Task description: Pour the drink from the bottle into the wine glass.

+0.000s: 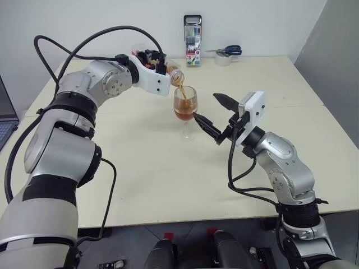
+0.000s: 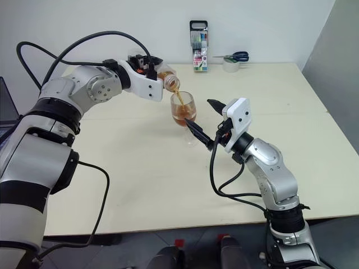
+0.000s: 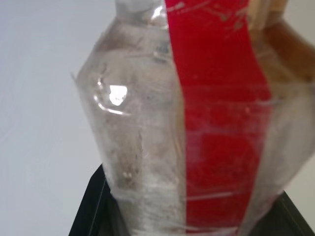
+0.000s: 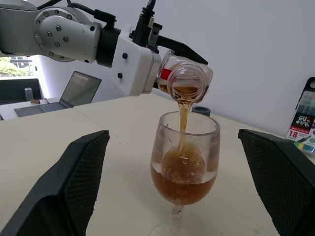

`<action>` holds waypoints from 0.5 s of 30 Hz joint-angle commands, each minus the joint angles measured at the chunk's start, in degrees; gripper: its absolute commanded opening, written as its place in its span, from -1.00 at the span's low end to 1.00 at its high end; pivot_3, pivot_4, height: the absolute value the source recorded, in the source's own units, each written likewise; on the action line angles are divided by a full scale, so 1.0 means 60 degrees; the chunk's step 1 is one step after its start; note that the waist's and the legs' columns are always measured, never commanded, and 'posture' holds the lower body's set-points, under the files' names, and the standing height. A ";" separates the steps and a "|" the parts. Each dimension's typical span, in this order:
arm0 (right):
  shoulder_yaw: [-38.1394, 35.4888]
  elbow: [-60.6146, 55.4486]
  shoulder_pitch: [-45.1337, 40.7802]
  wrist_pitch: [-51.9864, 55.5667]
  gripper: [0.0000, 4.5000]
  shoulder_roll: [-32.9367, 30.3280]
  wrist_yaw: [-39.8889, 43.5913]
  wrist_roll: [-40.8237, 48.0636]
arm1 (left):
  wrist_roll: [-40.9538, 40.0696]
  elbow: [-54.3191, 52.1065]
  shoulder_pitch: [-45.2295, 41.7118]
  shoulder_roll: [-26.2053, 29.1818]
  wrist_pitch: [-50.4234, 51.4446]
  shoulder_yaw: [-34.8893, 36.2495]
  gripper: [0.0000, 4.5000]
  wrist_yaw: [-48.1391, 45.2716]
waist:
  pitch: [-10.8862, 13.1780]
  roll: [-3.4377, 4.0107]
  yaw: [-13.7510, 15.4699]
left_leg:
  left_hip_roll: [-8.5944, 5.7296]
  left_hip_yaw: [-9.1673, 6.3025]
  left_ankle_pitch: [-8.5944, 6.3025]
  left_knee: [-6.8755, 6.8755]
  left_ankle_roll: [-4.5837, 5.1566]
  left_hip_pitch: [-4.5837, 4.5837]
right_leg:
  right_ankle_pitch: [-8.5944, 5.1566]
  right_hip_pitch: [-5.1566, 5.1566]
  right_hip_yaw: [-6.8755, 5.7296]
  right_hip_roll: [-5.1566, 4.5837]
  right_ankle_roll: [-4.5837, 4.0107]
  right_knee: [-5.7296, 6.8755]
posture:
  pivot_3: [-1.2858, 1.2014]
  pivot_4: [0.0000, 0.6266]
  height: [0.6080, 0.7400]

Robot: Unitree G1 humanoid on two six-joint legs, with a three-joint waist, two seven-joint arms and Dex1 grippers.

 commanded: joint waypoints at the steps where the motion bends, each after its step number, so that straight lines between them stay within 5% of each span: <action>1: -0.0042 -0.0170 -0.0157 -0.0242 1.00 -0.0011 0.0047 -0.0028 | -0.0629 0.0029 -0.0361 -0.0059 0.0197 0.0491 -0.23 -0.0280 | 0.0000 0.0000 -0.0001 | 0.0000 0.0000 0.0000 0.0000 0.0000 0.0000 | 0.0000 0.0000 0.0000 0.0000 0.0000 0.0000 | 0.03 -0.52 1.00; 15: -0.0215 0.0066 -0.0353 -0.0226 1.00 -0.0117 0.0288 -0.0004 | -0.3752 -0.1009 0.0766 -0.0519 0.0535 0.2668 -0.23 -0.2177 | -0.0001 0.0000 -0.0080 | 0.0003 -0.0004 0.0001 0.0003 -0.0002 0.0001 | 0.0000 0.0000 0.0000 -0.0001 0.0000 0.0003 | 0.03 -0.52 1.00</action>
